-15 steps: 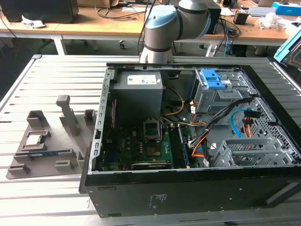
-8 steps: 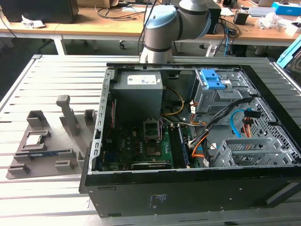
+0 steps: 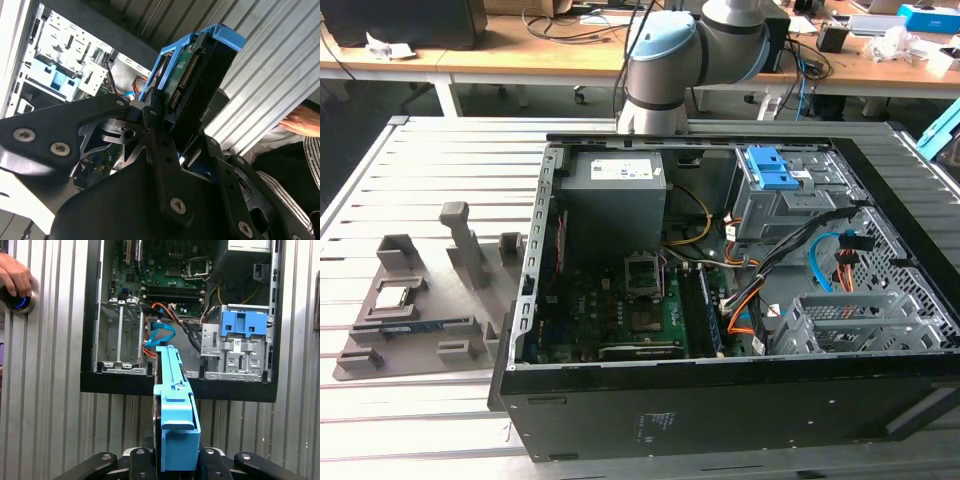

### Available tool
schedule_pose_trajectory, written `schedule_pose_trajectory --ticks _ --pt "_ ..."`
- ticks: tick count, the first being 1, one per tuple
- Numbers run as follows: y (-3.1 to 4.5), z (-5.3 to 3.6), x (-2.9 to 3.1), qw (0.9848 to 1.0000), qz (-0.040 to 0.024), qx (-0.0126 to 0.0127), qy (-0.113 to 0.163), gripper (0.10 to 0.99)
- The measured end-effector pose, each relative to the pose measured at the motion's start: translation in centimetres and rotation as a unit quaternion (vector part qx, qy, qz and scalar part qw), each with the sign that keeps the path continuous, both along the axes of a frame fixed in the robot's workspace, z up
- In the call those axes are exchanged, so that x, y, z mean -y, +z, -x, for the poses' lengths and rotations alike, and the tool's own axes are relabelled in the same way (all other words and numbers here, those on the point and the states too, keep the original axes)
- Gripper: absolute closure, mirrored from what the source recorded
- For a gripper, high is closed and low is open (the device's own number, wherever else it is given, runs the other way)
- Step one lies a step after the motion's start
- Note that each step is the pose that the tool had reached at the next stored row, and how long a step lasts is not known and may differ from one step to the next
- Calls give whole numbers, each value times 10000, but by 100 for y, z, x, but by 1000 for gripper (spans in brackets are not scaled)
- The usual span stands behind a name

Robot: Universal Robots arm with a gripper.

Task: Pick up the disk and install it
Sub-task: 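Pick up the disk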

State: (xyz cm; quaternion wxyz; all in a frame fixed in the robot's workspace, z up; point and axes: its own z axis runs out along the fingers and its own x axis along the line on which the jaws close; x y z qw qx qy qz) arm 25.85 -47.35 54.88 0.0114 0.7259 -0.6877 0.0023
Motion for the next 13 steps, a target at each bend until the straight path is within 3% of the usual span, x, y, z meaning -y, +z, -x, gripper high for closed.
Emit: schedule_pose_trajectory --ticks 4,13 --pt "-18 14 140 10000 0 0 0 722" --pt "-50 25 349 10000 1 0 0 722"
